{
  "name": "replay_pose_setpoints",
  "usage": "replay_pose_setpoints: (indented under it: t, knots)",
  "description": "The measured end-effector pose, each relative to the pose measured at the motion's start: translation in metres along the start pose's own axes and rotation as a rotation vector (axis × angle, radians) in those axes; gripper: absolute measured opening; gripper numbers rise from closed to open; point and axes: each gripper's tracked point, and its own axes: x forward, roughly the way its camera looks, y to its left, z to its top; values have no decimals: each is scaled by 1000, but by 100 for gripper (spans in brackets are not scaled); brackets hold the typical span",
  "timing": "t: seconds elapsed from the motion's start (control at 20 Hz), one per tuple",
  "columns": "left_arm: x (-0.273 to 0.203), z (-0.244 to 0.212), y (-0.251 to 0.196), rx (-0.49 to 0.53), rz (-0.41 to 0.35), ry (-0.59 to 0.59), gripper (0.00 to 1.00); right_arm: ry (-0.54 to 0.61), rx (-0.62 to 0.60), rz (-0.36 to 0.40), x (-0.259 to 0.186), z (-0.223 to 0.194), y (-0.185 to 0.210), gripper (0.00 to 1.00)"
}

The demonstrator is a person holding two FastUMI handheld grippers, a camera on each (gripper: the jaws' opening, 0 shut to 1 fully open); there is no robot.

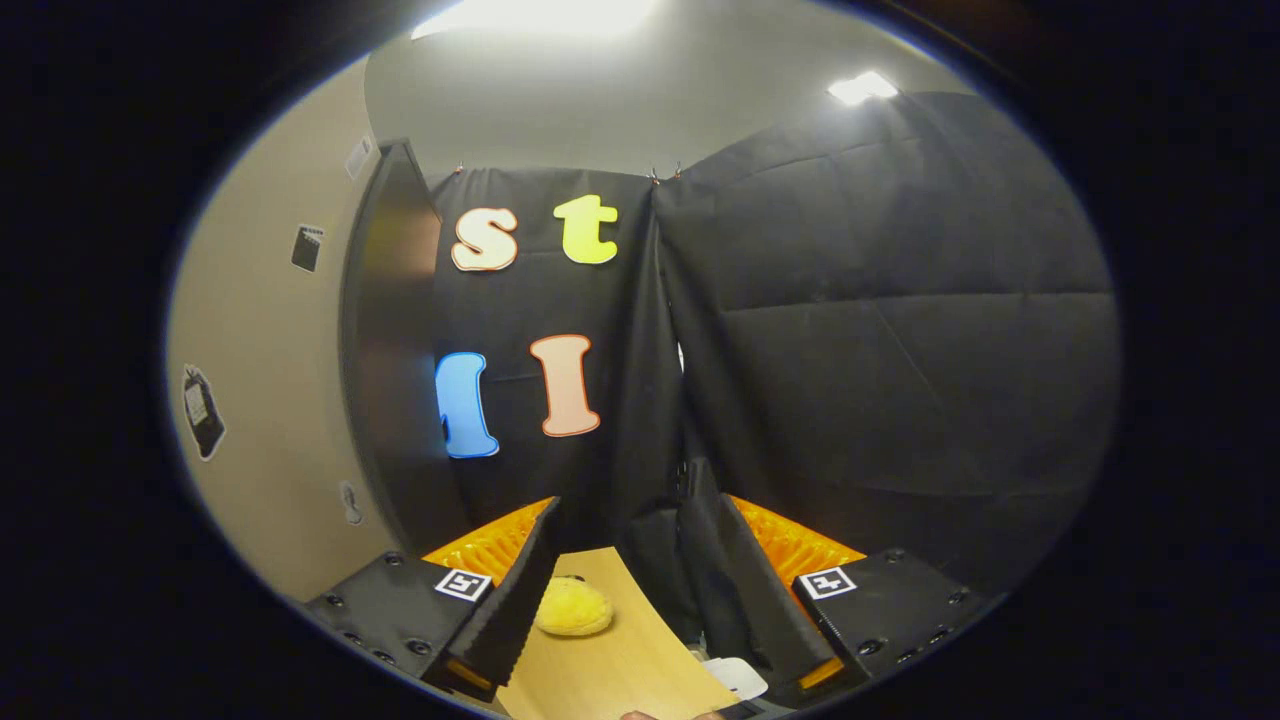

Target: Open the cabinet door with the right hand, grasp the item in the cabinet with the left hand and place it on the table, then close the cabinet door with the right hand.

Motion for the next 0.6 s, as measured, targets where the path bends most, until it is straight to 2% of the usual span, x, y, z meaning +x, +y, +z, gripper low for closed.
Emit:
replay_pose_setpoints:
  t: [0.05, 0.1, 0.15, 0.2, 0.25, 0.3, 0.6]
  knots:
    - [8, -3, -1, 1, 6, 2, 90, 5, -2, -12, 6, -2, -3, 92]
    - [16, -5, -2, 5, 10, 3, 89, 11, 0, -20, 11, -3, -5, 96]
    - [23, -8, -3, 11, 13, 6, 90, 14, 9, -21, 15, -5, -7, 92]
    - [30, -11, -3, 15, 20, 9, 89, 16, 22, -20, 18, -5, -9, 96]
    - [37, -15, -4, 16, 26, 15, 89, 17, 36, -18, 21, -6, -11, 92]
    - [43, -18, -6, 12, 26, 18, 90, 17, 48, -21, 23, -7, -15, 96]
    - [64, -34, -5, 11, 71, 37, 89, 44, 78, -10, 38, -18, -27, 98]
